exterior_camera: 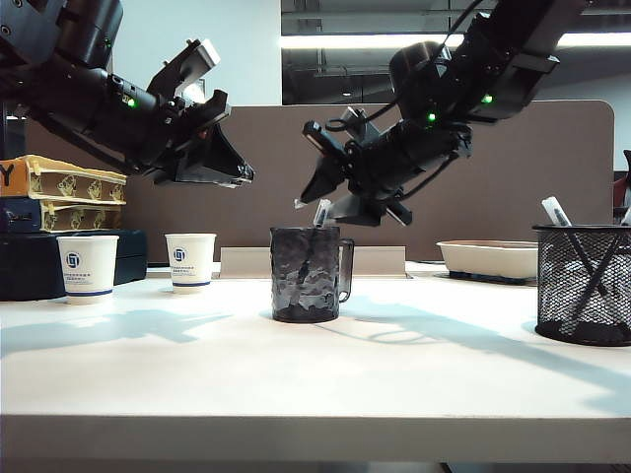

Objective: Pick up one pen and put it in the pen container.

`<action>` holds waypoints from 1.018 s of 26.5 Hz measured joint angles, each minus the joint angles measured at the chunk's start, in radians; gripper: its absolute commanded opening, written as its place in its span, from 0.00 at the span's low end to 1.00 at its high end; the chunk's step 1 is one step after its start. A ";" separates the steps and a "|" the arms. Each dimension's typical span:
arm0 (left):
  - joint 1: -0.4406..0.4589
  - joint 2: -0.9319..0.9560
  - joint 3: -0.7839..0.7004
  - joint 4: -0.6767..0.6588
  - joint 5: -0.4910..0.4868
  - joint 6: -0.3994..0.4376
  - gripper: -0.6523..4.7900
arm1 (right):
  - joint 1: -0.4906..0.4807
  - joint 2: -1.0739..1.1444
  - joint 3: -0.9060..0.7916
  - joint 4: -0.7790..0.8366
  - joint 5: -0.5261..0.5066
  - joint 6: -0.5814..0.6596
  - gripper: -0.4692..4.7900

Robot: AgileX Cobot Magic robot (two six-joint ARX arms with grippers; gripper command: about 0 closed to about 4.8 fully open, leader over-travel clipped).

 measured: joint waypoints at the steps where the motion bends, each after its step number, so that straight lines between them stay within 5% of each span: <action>1: 0.000 0.000 0.000 0.000 0.000 0.000 0.29 | 0.000 0.000 0.003 0.000 0.000 0.000 0.36; 15: 0.000 0.000 0.000 0.000 0.000 0.000 0.29 | 0.000 0.018 0.005 -0.045 0.001 0.000 0.19; 27: 0.000 0.000 0.000 -0.001 0.000 0.000 0.29 | 0.000 0.018 0.005 -0.046 -0.003 0.000 0.16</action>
